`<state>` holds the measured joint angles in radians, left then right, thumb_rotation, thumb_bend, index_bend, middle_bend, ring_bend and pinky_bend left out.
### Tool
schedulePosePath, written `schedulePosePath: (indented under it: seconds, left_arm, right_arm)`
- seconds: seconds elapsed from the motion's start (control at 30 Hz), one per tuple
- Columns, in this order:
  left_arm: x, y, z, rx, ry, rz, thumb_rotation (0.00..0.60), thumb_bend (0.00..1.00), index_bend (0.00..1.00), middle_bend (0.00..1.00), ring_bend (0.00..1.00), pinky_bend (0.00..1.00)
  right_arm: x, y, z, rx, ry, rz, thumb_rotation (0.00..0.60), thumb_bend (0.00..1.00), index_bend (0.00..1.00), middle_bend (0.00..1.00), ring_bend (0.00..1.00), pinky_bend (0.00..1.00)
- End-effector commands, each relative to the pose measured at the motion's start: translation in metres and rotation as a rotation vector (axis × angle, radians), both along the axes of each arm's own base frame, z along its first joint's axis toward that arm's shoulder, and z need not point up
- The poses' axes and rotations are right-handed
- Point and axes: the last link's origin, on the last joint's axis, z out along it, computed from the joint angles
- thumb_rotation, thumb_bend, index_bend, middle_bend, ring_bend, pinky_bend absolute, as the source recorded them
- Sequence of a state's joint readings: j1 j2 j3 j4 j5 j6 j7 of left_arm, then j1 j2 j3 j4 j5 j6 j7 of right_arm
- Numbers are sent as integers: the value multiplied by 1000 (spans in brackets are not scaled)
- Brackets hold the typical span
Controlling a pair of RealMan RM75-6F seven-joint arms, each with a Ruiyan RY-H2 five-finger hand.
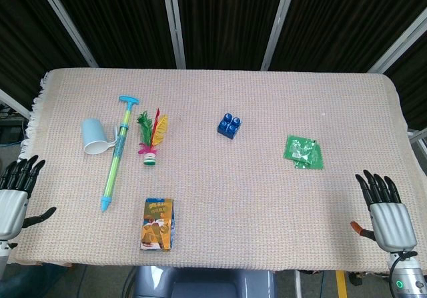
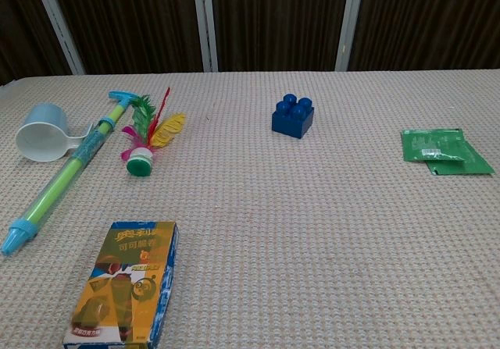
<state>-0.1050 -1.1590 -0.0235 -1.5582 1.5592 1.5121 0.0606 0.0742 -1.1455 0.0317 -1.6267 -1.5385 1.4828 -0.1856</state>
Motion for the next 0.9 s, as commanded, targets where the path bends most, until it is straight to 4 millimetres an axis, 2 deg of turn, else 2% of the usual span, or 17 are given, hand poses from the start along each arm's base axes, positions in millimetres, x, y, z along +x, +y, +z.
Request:
schedulePosePath:
  seconds: [0.03,0.2,0.3,0.43,0.63,0.8,0.9]
  left_arm:
    - [-1,0,-2,-15,8,14,600,110,0,0,0,0]
    - [-4,6,-5,-36,17,26,600,110,23,0,0,0]
    - [-6,23,-7,-26,27,25,600,111,50,0,0,0]
    - [-1,57,-13,-3,70,-66,600,123,106,0,0,0]
    - [13,110,-30,7,142,-165,600,147,284,0,0,0]
    - [36,169,-57,-34,223,-201,600,161,372,0,0,0]
    - [44,188,-70,-59,251,-209,600,169,390,0,0,0]
  right_arm:
    - [0,0,-3,6,7,-3,600,11,0,0,0,0]
    - [0,0,-3,10,5,-5,600,12,0,0,0,0]
    - [0,-1,-1,10,-3,0,600,12,0,0,0,0]
    - [0,-2,1,10,-13,6,600,12,0,0,0,0]
    - [-2,-13,4,0,-23,0,600,12,0,0,0,0]
    - [-7,-24,1,11,-23,-21,600,12,0,0,0,0]
    - [-10,-28,0,16,-27,-29,600,11,0,0,0,0]
